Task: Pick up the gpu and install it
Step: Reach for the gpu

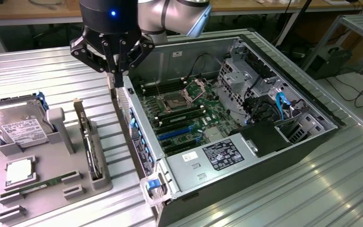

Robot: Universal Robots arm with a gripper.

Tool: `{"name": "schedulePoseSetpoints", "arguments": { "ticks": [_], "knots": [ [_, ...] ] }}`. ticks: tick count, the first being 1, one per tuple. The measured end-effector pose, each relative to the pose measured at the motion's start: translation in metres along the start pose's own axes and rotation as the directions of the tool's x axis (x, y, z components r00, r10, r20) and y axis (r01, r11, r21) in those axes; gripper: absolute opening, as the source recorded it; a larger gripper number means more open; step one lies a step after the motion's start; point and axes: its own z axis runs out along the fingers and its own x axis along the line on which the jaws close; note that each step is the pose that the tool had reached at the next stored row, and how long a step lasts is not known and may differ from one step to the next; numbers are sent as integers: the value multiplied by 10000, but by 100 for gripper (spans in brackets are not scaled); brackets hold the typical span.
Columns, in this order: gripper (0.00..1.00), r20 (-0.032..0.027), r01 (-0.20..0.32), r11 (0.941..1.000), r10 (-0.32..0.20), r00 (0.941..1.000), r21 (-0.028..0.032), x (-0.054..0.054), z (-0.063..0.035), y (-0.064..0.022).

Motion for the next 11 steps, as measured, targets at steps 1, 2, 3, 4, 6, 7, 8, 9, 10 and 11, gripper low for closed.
{"name": "schedulePoseSetpoints", "arguments": {
  "ticks": [1, 2, 3, 4, 6, 7, 8, 9, 10, 11],
  "knots": [
    [11, 0, 0, 10000, 0, 10000, 0, 12, 0, -4],
    [11, 0, 0, 10000, 0, 10000, 0, 28, -1, -8],
    [11, 0, 0, 10000, 0, 10000, 0, 40, -1, -10],
    [11, 0, 0, 10000, 0, 10000, 0, 57, -1, -12],
    [11, 0, 0, 10000, 0, 10000, 0, 80, -1, -14],
    [11, 0, 0, 10000, 0, 10000, 0, 94, -1, -15],
    [11, 0, 0, 10000, 0, 10000, 0, 106, -1, -16],
    [11, 0, 0, 10000, 0, 10000, 0, 118, -1, -17],
    [11, 0, 0, 10000, 0, 10000, 0, 131, -1, -18],
    [11, 1, 0, 10000, 0, 10000, 0, 146, -1, -19]
  ]
}}
